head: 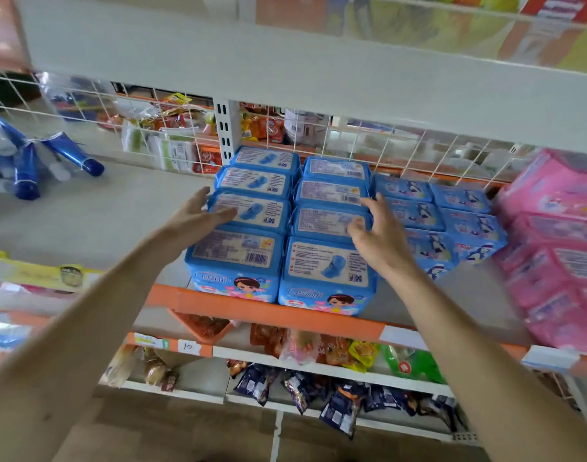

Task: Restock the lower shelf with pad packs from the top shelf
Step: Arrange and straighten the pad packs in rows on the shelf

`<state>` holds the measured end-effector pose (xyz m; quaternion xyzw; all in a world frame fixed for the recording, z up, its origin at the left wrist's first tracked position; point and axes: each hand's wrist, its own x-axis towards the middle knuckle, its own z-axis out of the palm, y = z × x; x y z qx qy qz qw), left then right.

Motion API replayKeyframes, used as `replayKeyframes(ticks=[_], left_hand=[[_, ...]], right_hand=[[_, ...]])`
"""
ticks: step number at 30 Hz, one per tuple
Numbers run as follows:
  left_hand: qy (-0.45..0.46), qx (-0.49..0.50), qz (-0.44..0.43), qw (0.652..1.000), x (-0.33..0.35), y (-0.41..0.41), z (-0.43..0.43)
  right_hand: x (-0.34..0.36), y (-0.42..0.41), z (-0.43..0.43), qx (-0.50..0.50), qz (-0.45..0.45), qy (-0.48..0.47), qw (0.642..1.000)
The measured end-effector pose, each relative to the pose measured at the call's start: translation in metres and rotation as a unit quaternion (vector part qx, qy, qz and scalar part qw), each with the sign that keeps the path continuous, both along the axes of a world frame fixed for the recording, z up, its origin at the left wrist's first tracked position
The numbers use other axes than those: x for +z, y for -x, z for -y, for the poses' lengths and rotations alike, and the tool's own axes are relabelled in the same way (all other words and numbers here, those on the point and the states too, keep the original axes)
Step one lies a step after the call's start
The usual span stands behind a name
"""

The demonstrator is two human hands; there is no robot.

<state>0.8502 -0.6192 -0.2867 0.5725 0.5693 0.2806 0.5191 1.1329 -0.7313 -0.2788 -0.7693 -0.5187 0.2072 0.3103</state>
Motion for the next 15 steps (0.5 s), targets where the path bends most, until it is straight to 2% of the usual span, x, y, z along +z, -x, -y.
replayKeyframes(ticks=[5, 10, 13, 15], left_hand=[[-0.012, -0.038, -0.023, 0.999, 0.016, -0.021, -0.037], [0.019, -0.063, -0.064, 0.996, 0.011, -0.03, -0.06], [0.026, -0.039, -0.049, 0.998, 0.002, -0.032, -0.063], [-0.005, -0.019, -0.045, 0.999, -0.005, -0.036, -0.064]], right_hand=[[0.01, -0.011, -0.049, -0.003, 0.03, 0.021, 0.999], [-0.001, -0.016, -0.079, -0.001, 0.038, 0.068, 0.997], [-0.009, -0.016, -0.088, -0.017, 0.025, 0.054, 0.998], [-0.014, -0.017, -0.092, -0.026, 0.013, 0.048, 0.998]])
